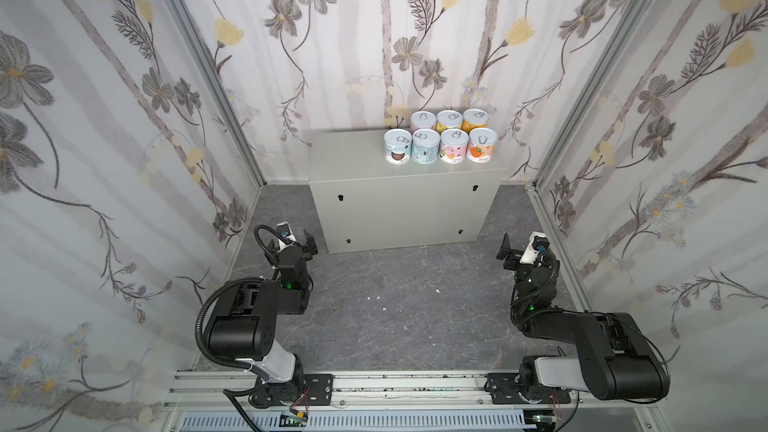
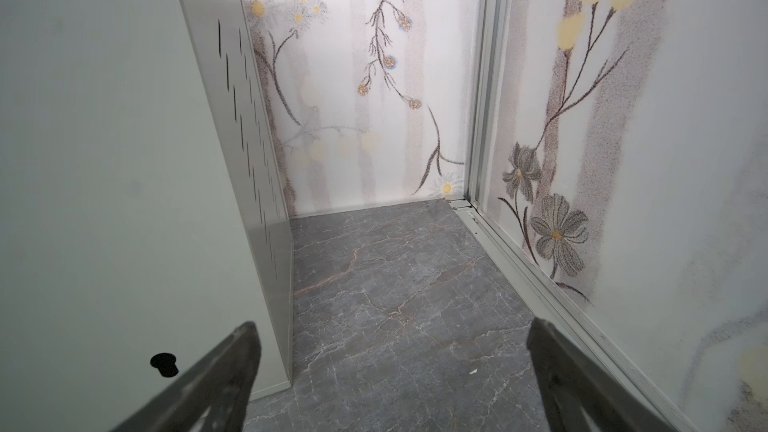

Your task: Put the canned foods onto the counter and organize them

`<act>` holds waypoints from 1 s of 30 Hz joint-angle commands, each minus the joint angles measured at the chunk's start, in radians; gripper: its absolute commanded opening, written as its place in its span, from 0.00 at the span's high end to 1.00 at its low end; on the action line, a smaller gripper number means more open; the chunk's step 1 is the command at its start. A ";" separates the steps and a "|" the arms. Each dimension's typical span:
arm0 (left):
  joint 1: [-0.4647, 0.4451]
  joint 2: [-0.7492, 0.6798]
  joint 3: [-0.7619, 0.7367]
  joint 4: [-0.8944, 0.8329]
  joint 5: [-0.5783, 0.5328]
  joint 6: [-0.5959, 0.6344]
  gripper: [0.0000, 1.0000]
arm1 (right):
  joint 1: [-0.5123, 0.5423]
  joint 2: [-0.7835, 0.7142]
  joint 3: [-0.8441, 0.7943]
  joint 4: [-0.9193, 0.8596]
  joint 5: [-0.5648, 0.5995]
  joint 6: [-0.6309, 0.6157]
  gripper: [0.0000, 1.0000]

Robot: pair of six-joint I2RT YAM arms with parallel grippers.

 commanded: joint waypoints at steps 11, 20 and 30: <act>0.001 -0.004 0.005 0.025 -0.001 -0.006 0.00 | 0.002 0.001 0.004 0.039 0.032 0.002 0.00; 0.001 -0.005 0.004 0.025 -0.001 -0.006 0.00 | 0.018 0.008 0.008 0.042 -0.011 -0.039 0.00; 0.001 -0.005 0.004 0.025 -0.001 -0.006 0.00 | 0.043 0.003 0.009 0.034 0.040 -0.045 0.00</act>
